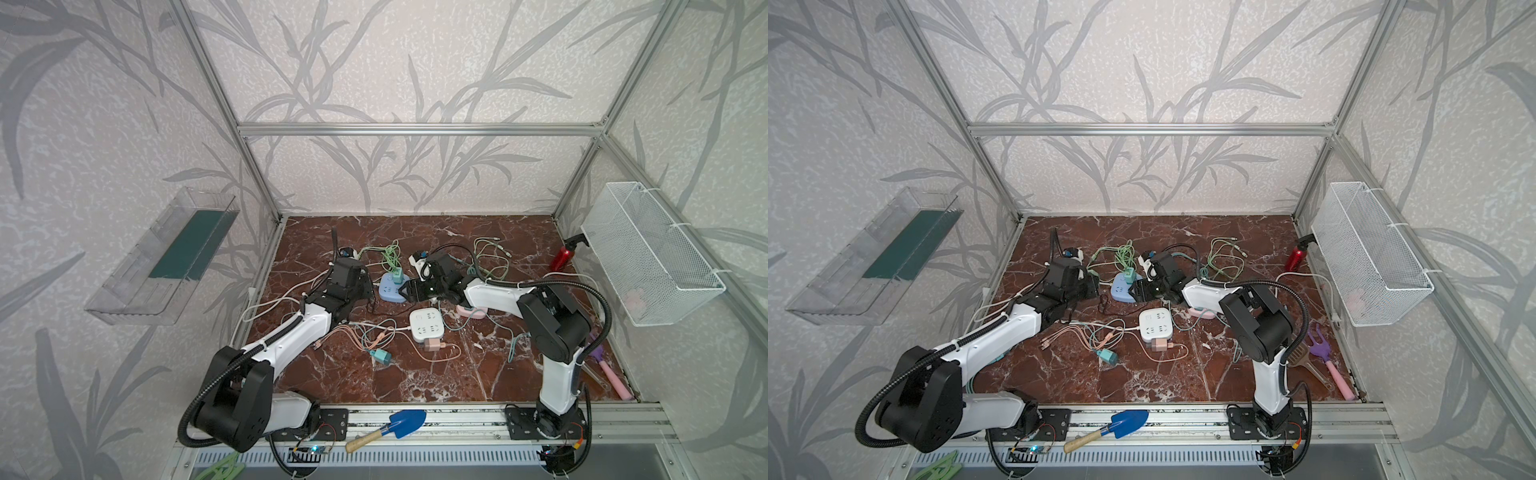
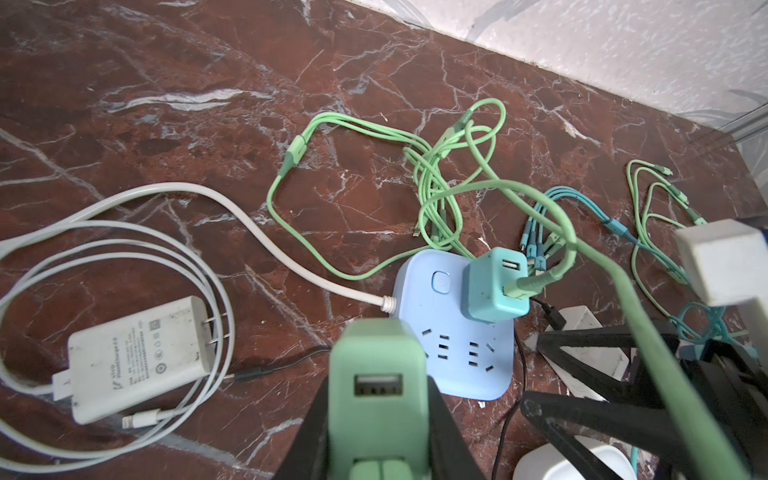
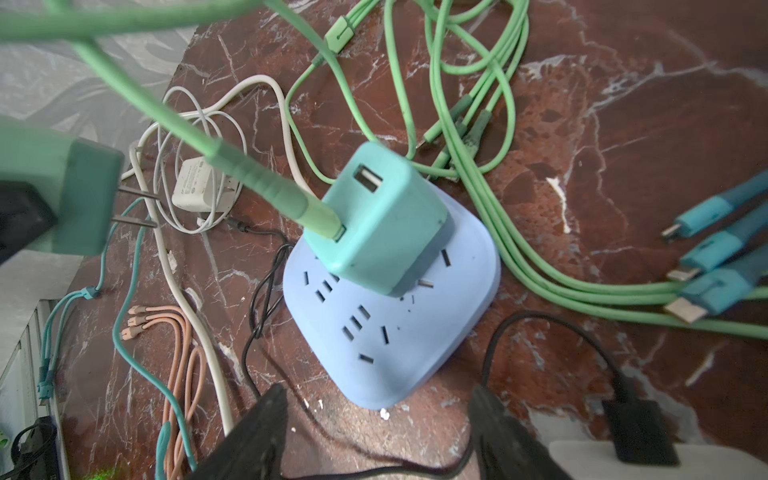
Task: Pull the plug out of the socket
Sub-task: 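Pull green charger up out of strip with left gripper while right gripper holds strip, then carry the green charger away from the strip with the left gripper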
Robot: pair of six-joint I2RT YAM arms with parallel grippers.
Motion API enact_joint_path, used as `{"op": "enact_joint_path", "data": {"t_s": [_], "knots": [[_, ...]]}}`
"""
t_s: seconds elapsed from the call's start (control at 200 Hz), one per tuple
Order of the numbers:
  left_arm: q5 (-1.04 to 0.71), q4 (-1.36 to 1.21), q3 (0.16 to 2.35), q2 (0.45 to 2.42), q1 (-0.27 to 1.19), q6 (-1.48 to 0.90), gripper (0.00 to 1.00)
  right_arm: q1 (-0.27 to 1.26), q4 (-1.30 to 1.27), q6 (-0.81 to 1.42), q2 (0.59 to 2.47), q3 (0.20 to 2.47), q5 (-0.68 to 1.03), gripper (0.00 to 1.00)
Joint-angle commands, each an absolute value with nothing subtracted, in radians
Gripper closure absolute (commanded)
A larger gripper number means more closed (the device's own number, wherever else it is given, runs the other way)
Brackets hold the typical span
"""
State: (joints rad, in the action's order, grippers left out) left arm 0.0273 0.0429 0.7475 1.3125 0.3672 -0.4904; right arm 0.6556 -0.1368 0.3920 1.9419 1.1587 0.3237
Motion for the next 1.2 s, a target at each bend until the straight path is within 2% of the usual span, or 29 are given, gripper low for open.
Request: {"op": "enact_joint_path", "data": {"t_s": [0.0,0.31,0.785,1.195], "knots": [[-0.011,0.004,0.735,1.276,0.342,-0.518,0.84,0.655,-0.164,0.385,1.893,1.149,0.331,0.31],[-0.096,-0.07,0.733,1.268,0.304,-0.539,0.83,0.656,-0.153,0.376,1.896,1.151,0.335,0.31],[-0.227,-0.021,0.96,1.422,0.271,-0.535,0.82,0.657,-0.075,0.316,1.874,1.192,0.312,0.31],[-0.34,-0.034,1.014,1.493,0.091,-0.623,0.82,0.657,0.016,0.272,1.871,1.264,0.314,0.3]]}}
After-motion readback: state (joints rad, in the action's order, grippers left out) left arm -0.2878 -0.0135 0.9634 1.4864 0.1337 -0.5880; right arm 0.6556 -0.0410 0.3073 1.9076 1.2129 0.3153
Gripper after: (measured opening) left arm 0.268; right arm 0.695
